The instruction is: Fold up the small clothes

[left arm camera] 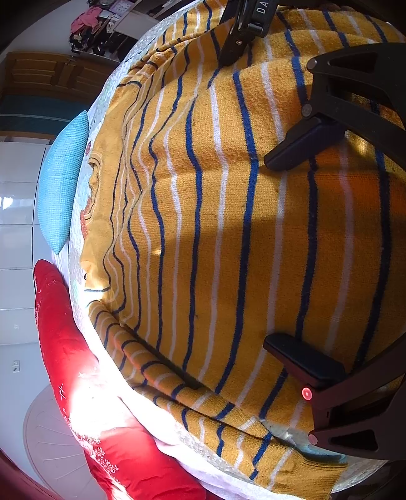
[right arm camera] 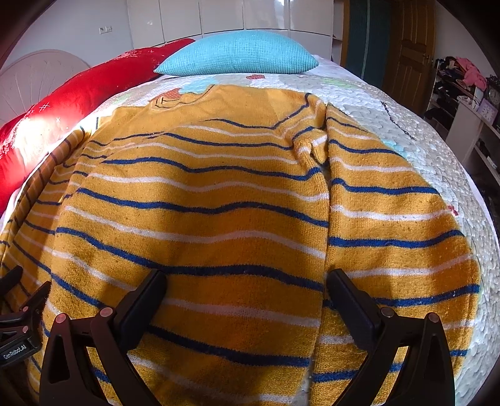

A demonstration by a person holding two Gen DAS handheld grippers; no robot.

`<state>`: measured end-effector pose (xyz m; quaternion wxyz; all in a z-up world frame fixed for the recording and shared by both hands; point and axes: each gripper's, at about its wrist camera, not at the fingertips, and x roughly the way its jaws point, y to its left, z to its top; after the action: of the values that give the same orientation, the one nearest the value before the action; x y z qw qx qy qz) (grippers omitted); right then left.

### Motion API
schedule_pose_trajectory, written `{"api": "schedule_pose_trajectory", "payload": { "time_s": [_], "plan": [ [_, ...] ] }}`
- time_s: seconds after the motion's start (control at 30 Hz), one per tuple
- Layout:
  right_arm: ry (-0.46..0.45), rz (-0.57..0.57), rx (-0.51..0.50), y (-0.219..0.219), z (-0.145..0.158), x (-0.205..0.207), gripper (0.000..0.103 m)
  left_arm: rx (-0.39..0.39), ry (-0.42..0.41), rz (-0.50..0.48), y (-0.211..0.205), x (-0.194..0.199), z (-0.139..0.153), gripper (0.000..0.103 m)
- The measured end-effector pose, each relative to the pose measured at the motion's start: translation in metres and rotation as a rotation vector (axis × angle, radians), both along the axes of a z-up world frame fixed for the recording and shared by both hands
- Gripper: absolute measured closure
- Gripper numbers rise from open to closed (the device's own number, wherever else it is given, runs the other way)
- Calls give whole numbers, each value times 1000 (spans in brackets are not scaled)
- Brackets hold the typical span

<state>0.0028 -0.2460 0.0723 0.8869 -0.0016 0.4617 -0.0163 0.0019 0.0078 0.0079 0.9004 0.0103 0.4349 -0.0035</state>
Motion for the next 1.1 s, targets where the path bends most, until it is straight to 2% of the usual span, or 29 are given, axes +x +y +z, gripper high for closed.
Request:
{"api": "schedule_pose_trajectory", "payload": {
  "time_s": [0.1,0.27,0.43,0.57,0.6,0.7,0.8,0.87,0.93,1.03,1.07,1.1],
  "plan": [
    [-27,-4,33,-2,1,-4,0,5,4,3,-7,4,-3,0],
    [-2,-21,166,-14,4,-4,0,13,9,3,-6,3,-6,0],
    [18,2,4,5,-1,-2,0,77,37,6,-8,2,-5,0],
    [8,-4,-4,3,1,-4,1,73,32,9,-9,0,-5,0],
    [5,-8,-17,4,4,-6,7,67,31,9,-9,0,-4,0],
    [-36,-9,-64,10,21,-23,19,43,35,6,-7,1,-5,0],
    [-145,-30,-104,12,49,-51,18,27,31,7,-6,0,-5,0],
    [-189,-43,-117,4,64,-69,17,29,30,7,-7,0,-5,0],
    [-159,-74,-118,-14,73,-79,16,22,28,6,-7,-1,-6,0],
    [-110,-146,-37,-59,82,-97,19,24,24,6,-8,-2,-5,0],
    [-94,-169,-46,-72,85,-104,24,23,23,6,-7,-3,-5,0],
    [-77,-185,-74,-80,86,-111,26,22,22,6,-8,-3,-5,0]
  ]
}}
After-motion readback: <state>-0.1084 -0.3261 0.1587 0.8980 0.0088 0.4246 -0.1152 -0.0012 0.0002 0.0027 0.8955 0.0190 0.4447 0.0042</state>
